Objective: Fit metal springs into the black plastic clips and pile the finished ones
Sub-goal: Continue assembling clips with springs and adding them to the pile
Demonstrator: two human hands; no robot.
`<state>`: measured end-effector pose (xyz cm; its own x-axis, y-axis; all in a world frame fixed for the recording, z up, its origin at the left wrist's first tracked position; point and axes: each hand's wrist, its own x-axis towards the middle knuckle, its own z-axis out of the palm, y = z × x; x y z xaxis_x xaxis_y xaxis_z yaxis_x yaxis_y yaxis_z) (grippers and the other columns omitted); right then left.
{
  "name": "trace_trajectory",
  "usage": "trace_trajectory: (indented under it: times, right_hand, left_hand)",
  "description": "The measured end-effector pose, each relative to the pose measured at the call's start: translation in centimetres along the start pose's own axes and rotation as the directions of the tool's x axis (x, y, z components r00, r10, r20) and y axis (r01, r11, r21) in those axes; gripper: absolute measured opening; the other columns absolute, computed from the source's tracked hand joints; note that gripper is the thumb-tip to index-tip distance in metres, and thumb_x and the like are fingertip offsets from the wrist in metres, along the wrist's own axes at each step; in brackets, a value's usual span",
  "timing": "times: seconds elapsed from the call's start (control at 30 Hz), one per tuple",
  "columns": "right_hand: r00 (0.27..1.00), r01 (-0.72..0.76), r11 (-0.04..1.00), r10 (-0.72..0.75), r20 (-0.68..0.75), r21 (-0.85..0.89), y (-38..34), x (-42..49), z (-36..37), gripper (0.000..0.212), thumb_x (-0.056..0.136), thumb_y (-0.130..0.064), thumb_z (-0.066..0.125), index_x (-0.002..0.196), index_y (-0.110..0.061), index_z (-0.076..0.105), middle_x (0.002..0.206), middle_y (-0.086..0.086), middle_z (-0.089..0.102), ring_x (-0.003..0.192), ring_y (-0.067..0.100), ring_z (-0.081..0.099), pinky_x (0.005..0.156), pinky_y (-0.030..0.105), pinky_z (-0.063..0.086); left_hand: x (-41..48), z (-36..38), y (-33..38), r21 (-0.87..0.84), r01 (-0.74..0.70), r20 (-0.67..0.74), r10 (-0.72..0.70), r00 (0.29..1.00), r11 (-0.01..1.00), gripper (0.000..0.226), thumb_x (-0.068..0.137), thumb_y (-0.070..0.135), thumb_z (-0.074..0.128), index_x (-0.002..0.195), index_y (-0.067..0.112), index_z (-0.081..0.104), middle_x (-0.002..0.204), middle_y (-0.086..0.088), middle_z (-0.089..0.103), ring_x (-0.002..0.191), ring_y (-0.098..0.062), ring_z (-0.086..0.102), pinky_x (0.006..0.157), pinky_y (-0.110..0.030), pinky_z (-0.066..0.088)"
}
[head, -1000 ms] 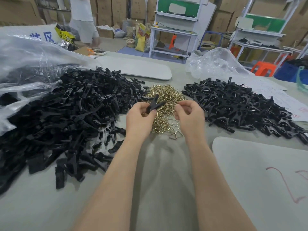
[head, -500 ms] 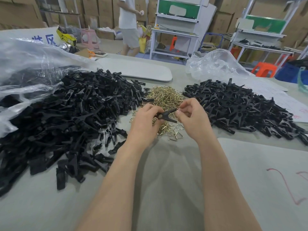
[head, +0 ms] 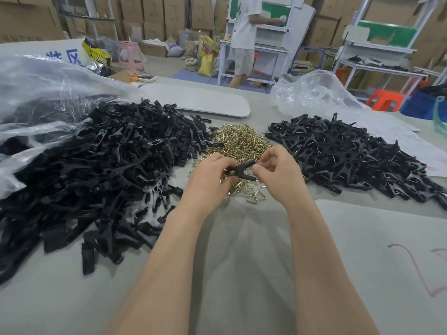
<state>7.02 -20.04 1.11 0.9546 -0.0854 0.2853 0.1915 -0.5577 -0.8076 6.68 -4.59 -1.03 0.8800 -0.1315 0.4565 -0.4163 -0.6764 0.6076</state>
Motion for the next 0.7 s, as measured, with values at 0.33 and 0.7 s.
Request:
trace_trajectory:
  times: [0.33,0.7]
  right_hand:
    - [0.977,-0.202,0.847,0.141,0.158,0.491,0.4,0.2,-0.7,0.024,0.078,-0.020,0.075,0.091,-0.014,0.056,0.081,0.007,0.066,0.065,0.009,0.062,0.062,0.019,0.052]
    - [0.773,-0.589,0.456,0.078,0.630,0.667,1.1,-0.6,0.3,0.043,0.072,-0.044,0.061,0.084,-0.005,0.076,0.071,0.012,0.071,0.067,0.020,0.072,0.061,0.028,0.059]
  left_hand:
    - [0.0,-0.6,0.4,-0.162,-0.004,0.001,0.005,1.000,0.987,0.023,0.082,0.015,0.073,0.104,0.016,0.069,0.086,0.015,0.054,0.077,-0.006,0.053,0.081,-0.023,0.046]
    - [-0.2,-1.1,1.5,-0.287,-0.042,0.039,0.055,0.998,0.957,0.019,0.077,0.017,0.076,0.093,0.023,0.066,0.083,0.015,0.056,0.083,0.001,0.049,0.078,-0.006,0.033]
